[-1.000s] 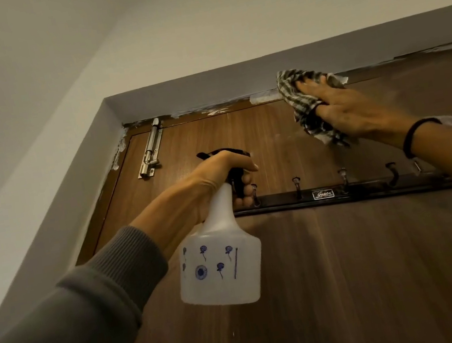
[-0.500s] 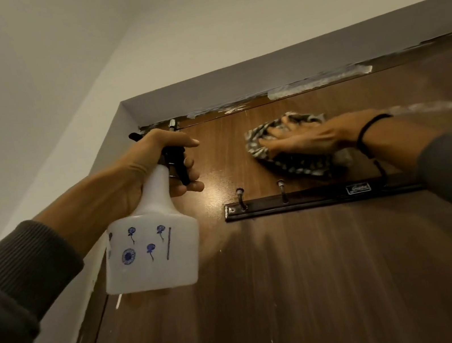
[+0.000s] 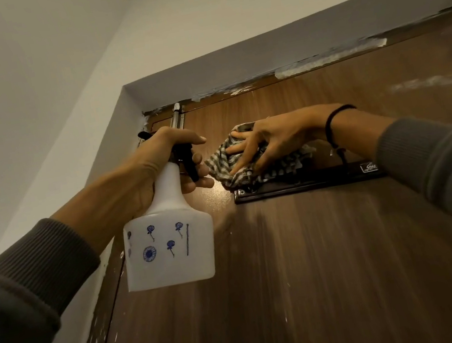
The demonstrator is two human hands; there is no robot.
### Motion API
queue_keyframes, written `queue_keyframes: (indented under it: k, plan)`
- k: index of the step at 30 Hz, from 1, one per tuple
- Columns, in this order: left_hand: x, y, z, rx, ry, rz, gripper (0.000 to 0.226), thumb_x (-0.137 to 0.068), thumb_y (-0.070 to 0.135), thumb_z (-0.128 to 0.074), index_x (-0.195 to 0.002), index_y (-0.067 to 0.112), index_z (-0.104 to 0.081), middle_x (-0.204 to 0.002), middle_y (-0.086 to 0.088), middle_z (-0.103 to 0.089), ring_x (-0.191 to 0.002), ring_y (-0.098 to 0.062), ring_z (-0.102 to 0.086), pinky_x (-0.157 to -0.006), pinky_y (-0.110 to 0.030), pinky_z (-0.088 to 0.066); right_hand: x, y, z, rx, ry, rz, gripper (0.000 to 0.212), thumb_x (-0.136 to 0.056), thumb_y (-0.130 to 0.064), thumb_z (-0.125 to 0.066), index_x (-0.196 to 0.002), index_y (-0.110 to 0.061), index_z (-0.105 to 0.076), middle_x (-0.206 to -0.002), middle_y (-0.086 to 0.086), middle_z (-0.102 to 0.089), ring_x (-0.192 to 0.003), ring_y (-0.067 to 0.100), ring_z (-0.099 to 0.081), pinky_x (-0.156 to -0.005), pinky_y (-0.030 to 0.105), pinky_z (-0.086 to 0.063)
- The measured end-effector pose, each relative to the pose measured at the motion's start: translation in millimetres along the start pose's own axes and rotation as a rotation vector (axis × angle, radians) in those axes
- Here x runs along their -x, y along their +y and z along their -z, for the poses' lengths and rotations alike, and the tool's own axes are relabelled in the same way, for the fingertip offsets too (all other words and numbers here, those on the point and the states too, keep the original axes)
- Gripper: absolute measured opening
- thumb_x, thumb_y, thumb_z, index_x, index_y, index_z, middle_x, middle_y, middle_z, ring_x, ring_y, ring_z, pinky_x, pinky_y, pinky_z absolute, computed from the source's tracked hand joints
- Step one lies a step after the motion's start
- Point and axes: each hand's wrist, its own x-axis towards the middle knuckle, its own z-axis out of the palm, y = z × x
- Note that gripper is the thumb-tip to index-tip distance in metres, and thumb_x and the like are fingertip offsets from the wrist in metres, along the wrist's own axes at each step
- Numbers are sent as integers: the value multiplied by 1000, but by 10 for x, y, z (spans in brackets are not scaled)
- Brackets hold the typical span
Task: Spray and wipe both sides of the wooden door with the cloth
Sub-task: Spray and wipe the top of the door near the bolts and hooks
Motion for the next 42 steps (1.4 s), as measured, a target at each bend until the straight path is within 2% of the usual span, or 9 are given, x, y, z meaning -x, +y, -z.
queue_keyframes:
  k: [4,7,11,15,21,28,33,37,42]
  plan:
    - [-24,-25,-46,21,-34,-1,29,-85,29,-66,-65,10,-60,-67,-11,-66,-60,-26,-71,-41,-25,-52,271,181,-1,-74,27,-17,30,-96,-25,-66,-117,-45,-63,-158,-18,-25,-150,11,-12,-119,35,-15]
    - [-22,-58,-29,27,-58,-13,28,-85,30,-66,-66,10,-60,-68,-11,-66,-61,-26,-70,-42,-24,-52,304,237,61,-77,30,-50,26,-93,-24,-70,-115,-38,-71,-161,-18,-28,-153,9,-9,-122,42,-11]
    - [-5,-84,47,32,-59,-25,29,-87,31,-65,-69,10,-59,-68,-10,-66,-60,-25,-70,-43,-22,-52,250,199,89,-124,79,-82,25,-89,-26,-74,-112,-37,-75,-153,-20,-40,-148,18,-28,-118,46,-26]
    - [10,-67,97,41,-68,-38,31,-89,31,-63,-66,10,-59,-66,-9,-66,-59,-24,-70,-42,-23,-51,51,82,-93,45,174,-93,52,-93,-43,-67,-140,-54,-48,-158,-2,-28,-135,26,-39,-107,42,-40]
    - [14,-118,71,77,-66,-35,32,-90,31,-62,-66,11,-59,-65,-8,-66,-58,-23,-70,-43,-21,-50,-112,26,-106,124,150,-63,63,-94,-36,-68,-147,-53,-37,-168,-10,-10,-156,22,6,-120,62,3]
    - [53,-126,39,65,-61,-31,30,-88,29,-64,-67,10,-59,-66,-10,-67,-57,-24,-70,-42,-21,-51,143,195,13,57,108,-96,62,-88,-38,-73,-139,-58,-43,-168,-11,-8,-155,27,-6,-120,58,-14]
    - [126,-143,202,31,-49,-1,30,-89,30,-62,-68,9,-58,-65,-10,-66,-57,-25,-70,-41,-23,-51,316,417,28,52,131,-102,61,-88,-36,-72,-135,-61,-41,-165,-19,-12,-154,14,5,-123,56,0]
    - [174,-158,287,-6,-28,-20,30,-90,31,-60,-69,10,-58,-66,-10,-67,-58,-24,-71,-41,-22,-52,177,340,-51,91,244,-201,69,-78,-67,-65,-142,-59,-41,-167,-7,-18,-154,28,-11,-122,62,-5]
    - [150,-147,147,38,-8,-56,22,-88,30,-64,-75,12,-61,-66,-8,-66,-60,-25,-71,-43,-23,-52,-4,27,-215,174,366,-231,72,-88,-55,-67,-152,-43,-36,-169,-2,-13,-156,29,-5,-119,63,0]
